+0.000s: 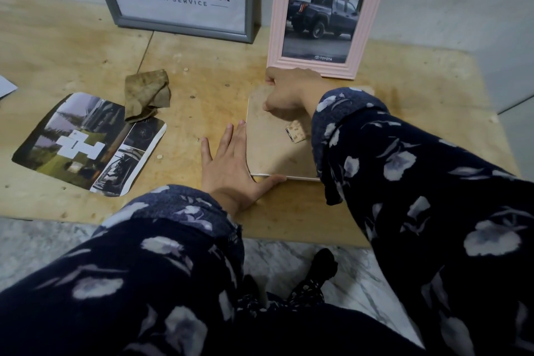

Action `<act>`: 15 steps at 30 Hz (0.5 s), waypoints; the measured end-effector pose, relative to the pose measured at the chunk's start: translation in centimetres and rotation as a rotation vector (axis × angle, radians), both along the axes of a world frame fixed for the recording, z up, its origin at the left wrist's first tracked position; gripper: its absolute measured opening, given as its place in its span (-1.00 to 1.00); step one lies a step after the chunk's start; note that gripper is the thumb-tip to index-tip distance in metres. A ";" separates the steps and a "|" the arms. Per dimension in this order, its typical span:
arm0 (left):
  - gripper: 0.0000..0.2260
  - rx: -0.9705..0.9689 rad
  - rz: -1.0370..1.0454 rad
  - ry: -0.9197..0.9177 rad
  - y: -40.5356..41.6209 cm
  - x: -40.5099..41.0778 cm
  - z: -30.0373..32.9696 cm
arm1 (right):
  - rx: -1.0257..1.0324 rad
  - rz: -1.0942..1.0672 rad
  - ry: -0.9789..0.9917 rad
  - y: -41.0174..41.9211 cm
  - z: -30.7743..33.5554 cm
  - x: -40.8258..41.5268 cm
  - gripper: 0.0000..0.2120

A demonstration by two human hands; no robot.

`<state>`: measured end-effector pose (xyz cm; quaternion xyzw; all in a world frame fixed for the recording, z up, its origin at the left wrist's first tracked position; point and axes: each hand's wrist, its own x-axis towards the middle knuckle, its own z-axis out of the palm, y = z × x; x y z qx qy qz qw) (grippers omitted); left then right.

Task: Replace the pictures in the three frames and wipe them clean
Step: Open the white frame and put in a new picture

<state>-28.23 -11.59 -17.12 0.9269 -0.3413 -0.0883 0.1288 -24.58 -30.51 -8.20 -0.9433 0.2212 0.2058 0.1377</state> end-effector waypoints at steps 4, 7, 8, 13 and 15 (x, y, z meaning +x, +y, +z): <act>0.08 0.006 0.001 -0.007 0.0 0.0 -0.1 | 0.128 -0.078 -0.019 0.2 -0.1 -0.3 -0.47; 0.08 0.002 0.002 -0.008 0.0 0.0 -0.2 | 0.108 -0.115 -0.079 0.0 -0.4 -1.4 -0.51; 0.08 -0.002 0.001 -0.009 0.0 0.1 -0.2 | 0.090 -0.124 -0.087 -0.2 -0.5 -1.9 -0.50; 0.07 -0.014 -0.005 -0.022 0.1 0.2 -0.4 | 0.061 -0.092 0.099 -2.5 0.8 -4.7 -0.08; 0.07 -0.021 -0.005 -0.028 0.0 0.1 -0.4 | 0.021 -0.040 0.180 -2.9 1.3 -5.6 0.02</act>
